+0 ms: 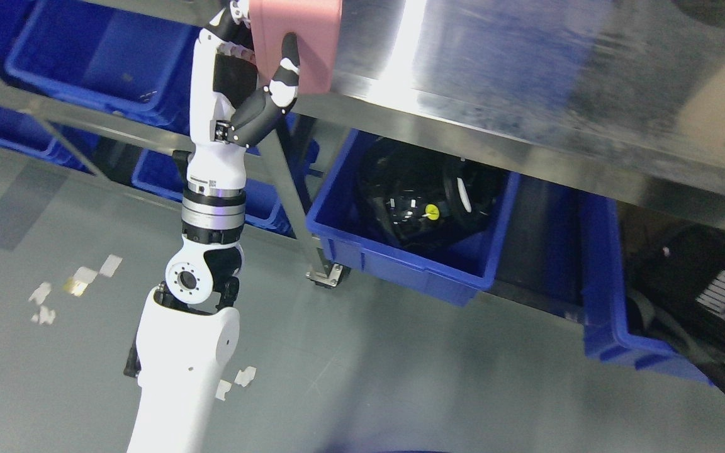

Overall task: Place storage box into left shelf container
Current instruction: 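Hold the pink box aloft in the left hand while turning toward the bin rack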

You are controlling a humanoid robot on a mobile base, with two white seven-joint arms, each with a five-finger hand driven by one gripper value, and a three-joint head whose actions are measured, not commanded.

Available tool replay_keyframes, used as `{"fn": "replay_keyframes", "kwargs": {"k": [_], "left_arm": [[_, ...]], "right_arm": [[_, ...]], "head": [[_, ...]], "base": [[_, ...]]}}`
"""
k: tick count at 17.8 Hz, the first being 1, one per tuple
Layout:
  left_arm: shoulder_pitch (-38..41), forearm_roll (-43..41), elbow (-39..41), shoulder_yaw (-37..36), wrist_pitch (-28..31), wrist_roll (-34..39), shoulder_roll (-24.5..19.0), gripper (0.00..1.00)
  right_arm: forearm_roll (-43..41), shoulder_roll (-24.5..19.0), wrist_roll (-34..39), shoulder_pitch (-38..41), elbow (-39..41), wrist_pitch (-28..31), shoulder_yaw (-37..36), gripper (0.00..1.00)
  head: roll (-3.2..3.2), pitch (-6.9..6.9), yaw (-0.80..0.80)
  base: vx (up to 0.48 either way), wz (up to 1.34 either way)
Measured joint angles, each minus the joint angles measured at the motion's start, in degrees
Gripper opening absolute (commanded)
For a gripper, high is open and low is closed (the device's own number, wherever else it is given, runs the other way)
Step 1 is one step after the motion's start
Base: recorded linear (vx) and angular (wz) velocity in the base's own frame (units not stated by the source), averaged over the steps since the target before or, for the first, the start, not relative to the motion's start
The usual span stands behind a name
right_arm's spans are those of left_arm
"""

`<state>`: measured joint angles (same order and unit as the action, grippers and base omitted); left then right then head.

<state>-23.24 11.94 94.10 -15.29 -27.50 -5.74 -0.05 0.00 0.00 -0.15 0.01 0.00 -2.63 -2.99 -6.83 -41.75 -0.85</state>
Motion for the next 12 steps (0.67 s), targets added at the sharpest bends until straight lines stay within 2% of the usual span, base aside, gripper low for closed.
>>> {"fn": "replay_keyframes", "kwargs": {"k": [7, 12], "left_arm": [[4.23, 0.03, 1.16, -3.87, -2.70, -1.12, 0.03, 0.09], [7.35, 0.03, 1.57, -4.87, -4.14, -1.74, 0.04, 0.10]], "right_arm": [[0.00, 0.00, 0.00, -0.01, 0.00, -0.13, 0.00, 1.00], [0.00, 0.00, -0.01, -0.02, 0.00, -0.21, 0.00, 1.00]], "head": [[0.00, -0.01, 0.00], [0.00, -0.02, 0.00]], "base": [[0.102, 1.11], [0.219, 1.34]]}}
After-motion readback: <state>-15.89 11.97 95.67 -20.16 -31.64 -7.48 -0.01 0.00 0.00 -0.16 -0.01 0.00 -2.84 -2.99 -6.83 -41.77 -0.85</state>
